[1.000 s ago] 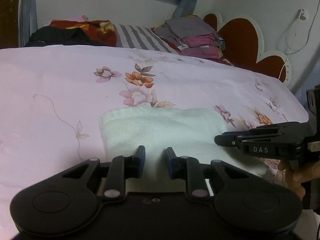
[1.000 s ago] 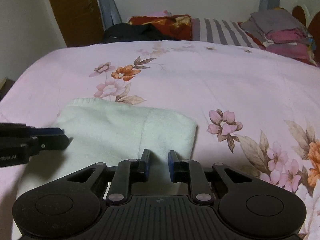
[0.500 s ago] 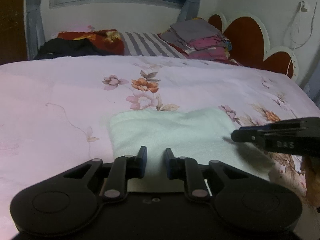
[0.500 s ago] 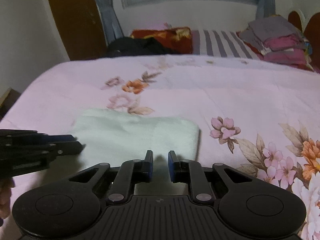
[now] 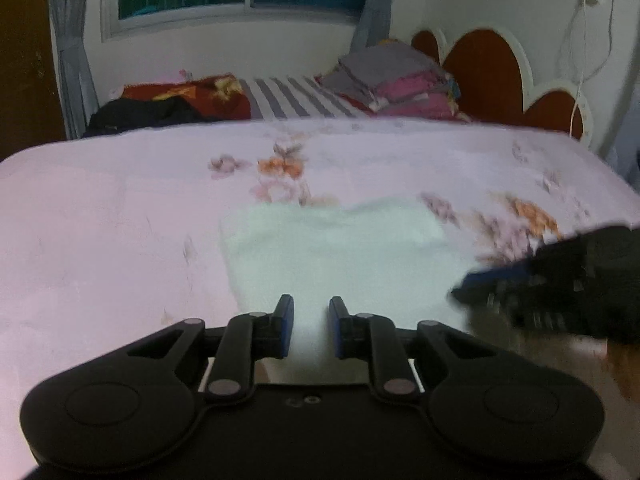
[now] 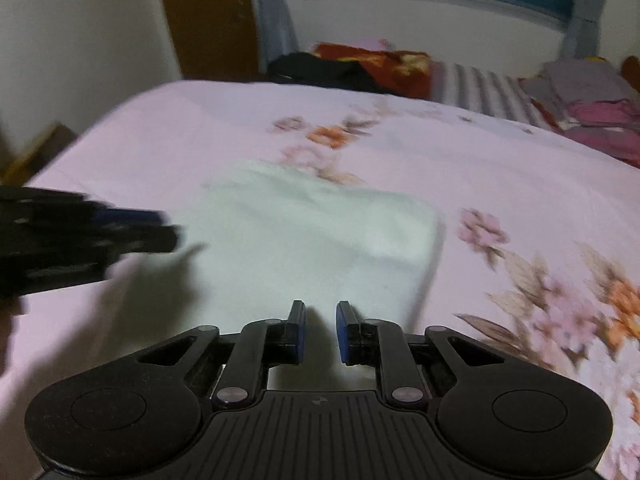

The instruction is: Fold small clothes

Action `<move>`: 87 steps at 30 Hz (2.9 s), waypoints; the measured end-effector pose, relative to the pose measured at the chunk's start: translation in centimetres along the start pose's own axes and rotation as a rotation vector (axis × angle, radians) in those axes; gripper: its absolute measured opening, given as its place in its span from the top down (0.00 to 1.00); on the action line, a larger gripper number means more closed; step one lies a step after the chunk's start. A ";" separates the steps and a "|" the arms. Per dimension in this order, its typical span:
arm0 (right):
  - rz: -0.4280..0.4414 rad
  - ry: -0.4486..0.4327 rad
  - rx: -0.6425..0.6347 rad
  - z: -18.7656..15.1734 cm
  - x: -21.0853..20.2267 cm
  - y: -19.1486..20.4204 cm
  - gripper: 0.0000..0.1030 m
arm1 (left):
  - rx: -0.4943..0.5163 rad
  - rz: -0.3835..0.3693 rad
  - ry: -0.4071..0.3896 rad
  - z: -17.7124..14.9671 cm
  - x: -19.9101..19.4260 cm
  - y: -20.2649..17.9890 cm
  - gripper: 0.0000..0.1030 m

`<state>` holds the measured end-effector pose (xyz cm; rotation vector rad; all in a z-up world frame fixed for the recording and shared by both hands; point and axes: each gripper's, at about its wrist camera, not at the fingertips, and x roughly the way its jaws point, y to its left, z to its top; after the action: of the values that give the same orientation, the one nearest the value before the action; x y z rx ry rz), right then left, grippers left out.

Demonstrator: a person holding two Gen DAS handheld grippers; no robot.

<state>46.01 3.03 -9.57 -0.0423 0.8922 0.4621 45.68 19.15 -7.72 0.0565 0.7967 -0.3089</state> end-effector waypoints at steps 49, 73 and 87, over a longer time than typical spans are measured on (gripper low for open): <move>-0.049 -0.299 0.233 -22.1 -30.8 2.6 0.00 | -0.152 0.221 -0.219 -19.5 -29.5 -19.9 0.00; -0.062 -0.310 0.130 -24.3 -34.1 5.7 0.00 | -0.165 0.213 -0.312 -19.7 -32.7 -20.5 0.00; -0.088 -0.326 0.129 -24.0 -35.2 5.7 0.00 | -0.165 0.205 -0.327 -19.4 -33.1 -20.0 0.00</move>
<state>7.00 -10.28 2.78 0.1090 0.5954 0.3172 4.63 11.63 3.53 -0.0663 0.4845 -0.0540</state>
